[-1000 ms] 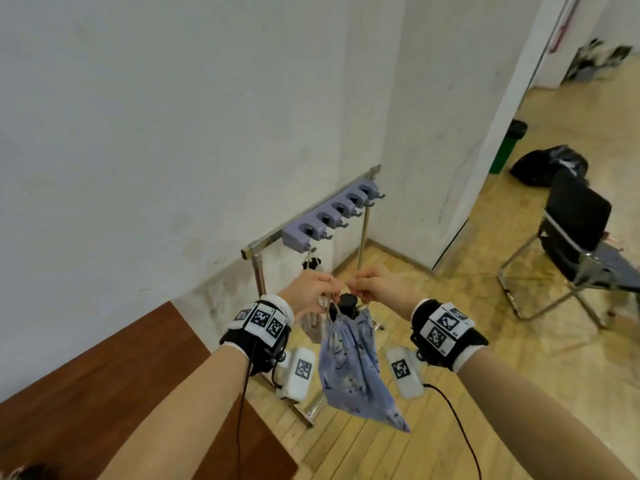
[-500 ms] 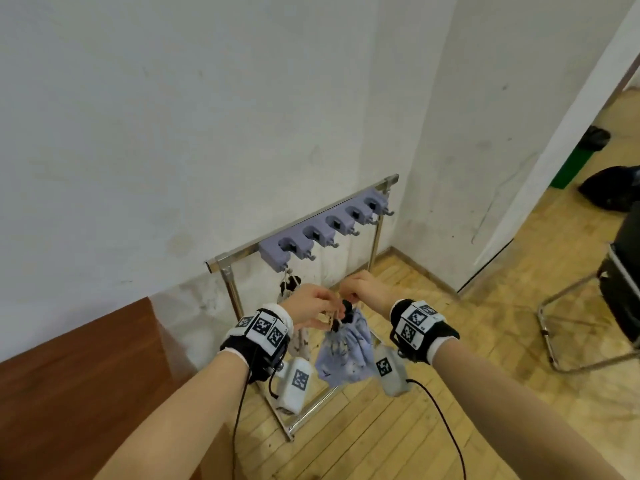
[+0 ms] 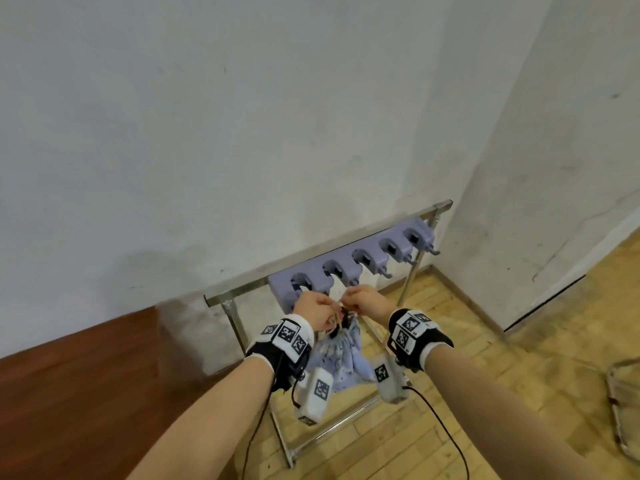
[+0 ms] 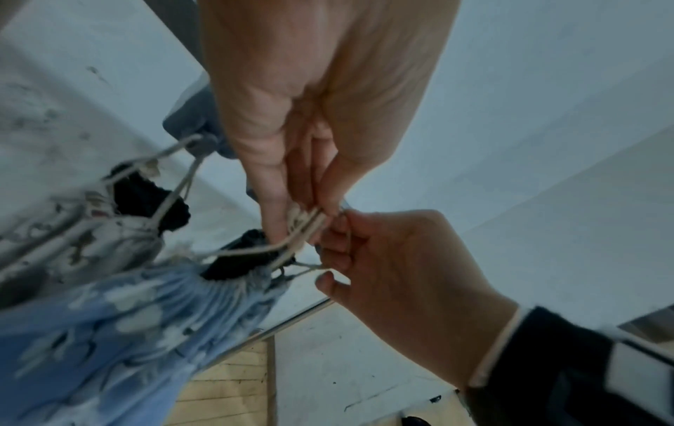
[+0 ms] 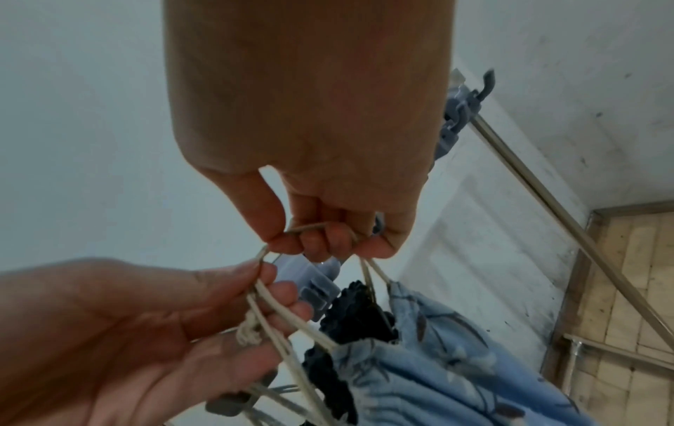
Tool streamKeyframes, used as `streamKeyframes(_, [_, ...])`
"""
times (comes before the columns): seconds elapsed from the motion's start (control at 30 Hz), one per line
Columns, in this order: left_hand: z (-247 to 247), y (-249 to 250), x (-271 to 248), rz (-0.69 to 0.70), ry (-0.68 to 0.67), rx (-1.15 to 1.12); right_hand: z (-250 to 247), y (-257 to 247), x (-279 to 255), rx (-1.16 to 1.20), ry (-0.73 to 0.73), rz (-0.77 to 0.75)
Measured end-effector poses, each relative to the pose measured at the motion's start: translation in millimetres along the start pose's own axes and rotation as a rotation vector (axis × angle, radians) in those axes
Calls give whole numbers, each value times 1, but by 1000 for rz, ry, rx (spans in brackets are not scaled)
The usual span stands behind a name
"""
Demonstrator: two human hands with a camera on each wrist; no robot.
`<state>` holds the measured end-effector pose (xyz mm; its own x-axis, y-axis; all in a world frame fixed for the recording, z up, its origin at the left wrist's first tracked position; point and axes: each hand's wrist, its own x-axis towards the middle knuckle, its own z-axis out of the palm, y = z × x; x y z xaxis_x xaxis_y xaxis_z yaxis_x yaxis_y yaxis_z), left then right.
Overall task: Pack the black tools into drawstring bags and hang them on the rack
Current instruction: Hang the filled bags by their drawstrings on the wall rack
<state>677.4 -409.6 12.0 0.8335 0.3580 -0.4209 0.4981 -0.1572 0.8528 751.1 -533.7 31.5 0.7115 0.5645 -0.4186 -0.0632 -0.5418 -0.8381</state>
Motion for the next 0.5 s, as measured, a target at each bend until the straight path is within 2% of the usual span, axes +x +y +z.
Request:
streamKeyframes(0.17, [11, 7, 14, -123, 225, -9, 0, 1, 32, -87, -29, -63])
streamKeyframes(0.27, [10, 10, 16, -113, 330, 119, 5, 2, 44, -121, -78, -82])
streamKeyframes(0.37, [7, 10, 15, -153, 355, 192, 10, 3, 52, -133, -105, -78])
streamKeyframes(0.5, [5, 10, 20, -181, 320, 214, 11, 4, 62, -145, -70, -63])
